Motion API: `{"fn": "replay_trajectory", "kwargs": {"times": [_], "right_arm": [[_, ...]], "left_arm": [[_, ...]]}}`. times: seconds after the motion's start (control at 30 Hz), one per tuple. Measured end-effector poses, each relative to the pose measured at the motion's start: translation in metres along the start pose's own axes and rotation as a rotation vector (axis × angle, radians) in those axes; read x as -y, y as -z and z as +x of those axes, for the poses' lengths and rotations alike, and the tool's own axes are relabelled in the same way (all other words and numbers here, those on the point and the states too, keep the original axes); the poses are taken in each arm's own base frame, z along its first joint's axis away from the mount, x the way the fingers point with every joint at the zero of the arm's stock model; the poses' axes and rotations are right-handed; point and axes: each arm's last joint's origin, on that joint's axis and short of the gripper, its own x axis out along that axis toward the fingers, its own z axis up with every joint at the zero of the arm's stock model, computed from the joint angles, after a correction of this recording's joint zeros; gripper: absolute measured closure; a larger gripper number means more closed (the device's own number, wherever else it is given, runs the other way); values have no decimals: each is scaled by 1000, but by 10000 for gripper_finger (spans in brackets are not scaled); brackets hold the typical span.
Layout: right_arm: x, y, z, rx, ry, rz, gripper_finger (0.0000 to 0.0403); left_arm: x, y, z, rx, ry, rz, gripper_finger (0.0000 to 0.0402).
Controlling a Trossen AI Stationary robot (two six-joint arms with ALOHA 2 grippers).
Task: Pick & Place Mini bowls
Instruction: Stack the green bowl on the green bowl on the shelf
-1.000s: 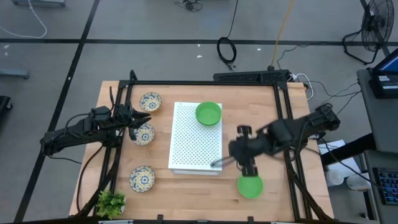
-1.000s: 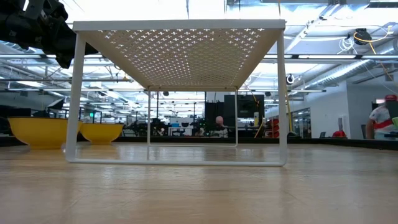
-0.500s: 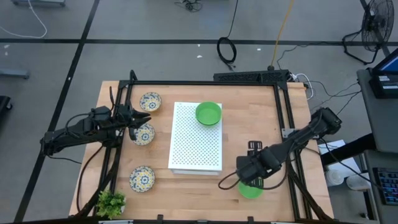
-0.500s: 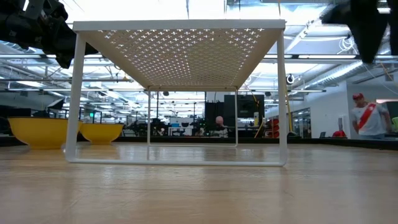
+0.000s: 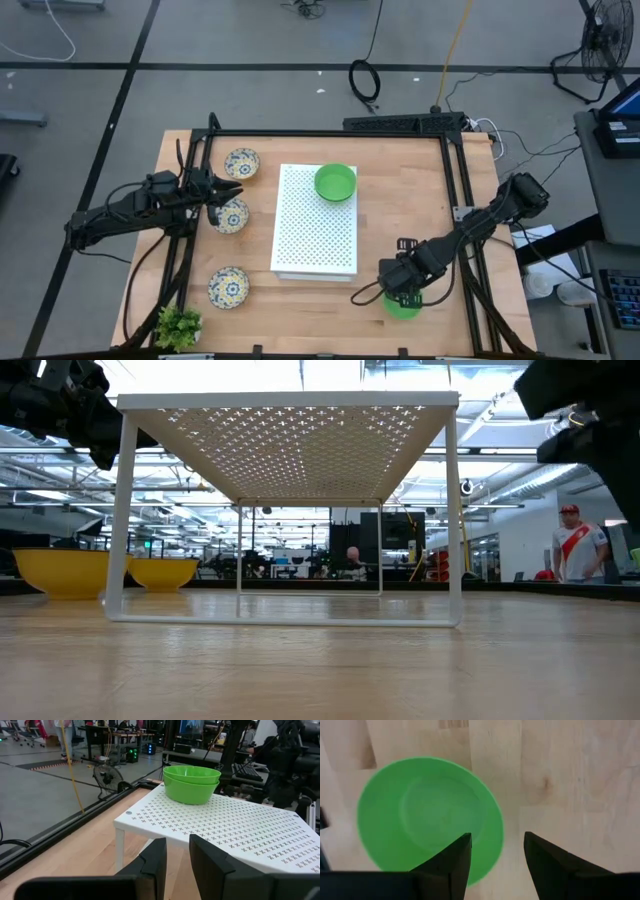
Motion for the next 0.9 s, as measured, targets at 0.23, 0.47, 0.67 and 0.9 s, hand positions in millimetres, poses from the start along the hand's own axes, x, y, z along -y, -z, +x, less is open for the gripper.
{"fn": "replay_trajectory", "kwargs": {"times": [0.23,0.47,0.67,0.9], "right_arm": [[1,0,17,46,-32,-26,234],[1,1,20,53,-38,-33,234],[1,1,20,52,-38,-33,234],[1,1,20,52,-38,-38,234]], "left_arm": [[0,0,0,0,0,0,314],[0,0,0,0,0,0,314],[0,0,0,0,0,0,314],[0,0,0,0,0,0,314]]}}
